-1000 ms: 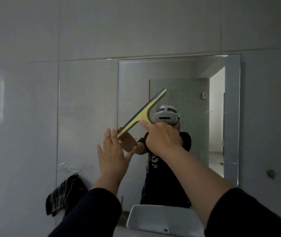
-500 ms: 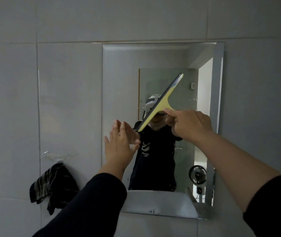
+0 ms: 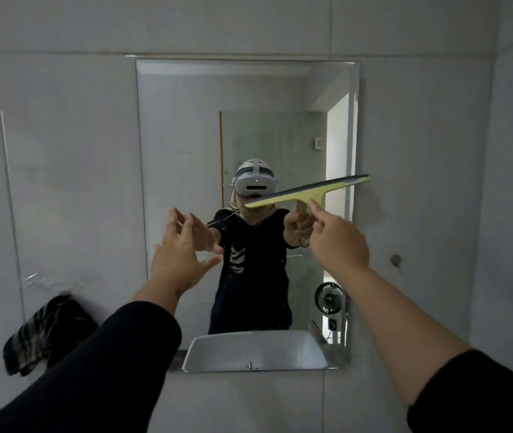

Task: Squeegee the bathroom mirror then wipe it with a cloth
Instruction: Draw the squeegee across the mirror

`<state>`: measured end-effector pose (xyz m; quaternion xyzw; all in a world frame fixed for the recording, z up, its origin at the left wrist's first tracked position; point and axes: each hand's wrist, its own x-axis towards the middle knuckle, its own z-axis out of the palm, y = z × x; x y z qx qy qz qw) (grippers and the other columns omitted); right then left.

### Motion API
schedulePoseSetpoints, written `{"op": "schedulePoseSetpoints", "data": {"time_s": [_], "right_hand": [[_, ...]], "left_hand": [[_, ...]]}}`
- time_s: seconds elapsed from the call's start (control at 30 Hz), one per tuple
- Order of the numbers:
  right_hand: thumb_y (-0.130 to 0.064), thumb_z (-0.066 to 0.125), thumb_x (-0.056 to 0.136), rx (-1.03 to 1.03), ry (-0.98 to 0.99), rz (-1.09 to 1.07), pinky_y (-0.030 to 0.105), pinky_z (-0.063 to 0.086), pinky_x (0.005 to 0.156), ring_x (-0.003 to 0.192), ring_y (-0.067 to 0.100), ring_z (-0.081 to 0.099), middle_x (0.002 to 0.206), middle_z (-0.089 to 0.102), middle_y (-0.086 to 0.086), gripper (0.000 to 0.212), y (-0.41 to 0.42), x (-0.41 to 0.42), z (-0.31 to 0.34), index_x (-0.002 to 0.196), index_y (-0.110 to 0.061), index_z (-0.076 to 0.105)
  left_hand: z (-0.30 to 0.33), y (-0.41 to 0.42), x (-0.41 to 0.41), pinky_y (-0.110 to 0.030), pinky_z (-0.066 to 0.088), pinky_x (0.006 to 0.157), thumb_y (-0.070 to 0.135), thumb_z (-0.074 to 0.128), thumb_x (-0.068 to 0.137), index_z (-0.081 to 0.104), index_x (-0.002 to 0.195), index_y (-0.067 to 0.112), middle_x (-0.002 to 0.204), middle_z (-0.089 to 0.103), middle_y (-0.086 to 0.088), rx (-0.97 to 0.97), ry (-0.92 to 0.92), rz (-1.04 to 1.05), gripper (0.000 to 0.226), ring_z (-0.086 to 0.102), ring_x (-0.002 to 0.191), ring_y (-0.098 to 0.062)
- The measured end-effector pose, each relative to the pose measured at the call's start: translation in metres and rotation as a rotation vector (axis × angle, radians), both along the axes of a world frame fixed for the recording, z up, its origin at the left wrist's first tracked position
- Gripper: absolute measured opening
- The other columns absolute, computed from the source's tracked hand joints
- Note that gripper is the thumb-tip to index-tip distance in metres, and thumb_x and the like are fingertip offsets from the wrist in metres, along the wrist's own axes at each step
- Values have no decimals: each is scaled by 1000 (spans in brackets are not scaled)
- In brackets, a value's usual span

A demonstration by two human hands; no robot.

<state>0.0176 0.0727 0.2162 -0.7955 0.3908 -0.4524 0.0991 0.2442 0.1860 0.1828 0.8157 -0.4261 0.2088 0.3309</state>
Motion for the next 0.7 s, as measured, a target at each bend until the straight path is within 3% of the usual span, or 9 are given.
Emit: {"op": "schedulePoseSetpoints", "data": {"time_s": [0.1,0.23,0.47,0.57,0.7], "right_hand": [[-19,35,98,88,-129,26,33,48,72,92,30,62,108,69,10,50,7,16,-18,142,-44,37],[-16,36,99,180,-253,65,25,35,51,78,21,56,105,69,4,51,22,39,-30,145,-39,35],[-14,35,98,242,-405,117,25,43,57,85,20,63,122,62,4,52,50,86,-40,146,-36,35],[-17,36,100,235,-318,167,24,45,58,81,17,61,120,63,3,51,70,106,-43,146,-39,33],[-16,37,99,149,-102,195,34,52,72,98,27,63,118,65,9,54,96,127,-53,149,-36,27]], "left_hand": [[-1,3,6,-50,28,114,53,69,76,5,152,20,160,-16,-3,14,-12,-26,105,16,146,-30],[-2,4,10,-48,33,112,52,68,78,5,152,22,160,-16,-1,5,-15,-44,102,18,145,-30],[-3,11,17,-47,37,109,39,65,85,12,150,19,160,2,0,-114,-51,-80,87,28,140,-27],[-3,22,22,-45,37,109,27,65,86,18,149,15,158,11,-2,-184,-98,-37,80,31,139,-26],[-5,36,28,-50,34,109,22,60,88,19,148,12,158,15,-5,-159,-108,22,73,33,138,-30]]}}
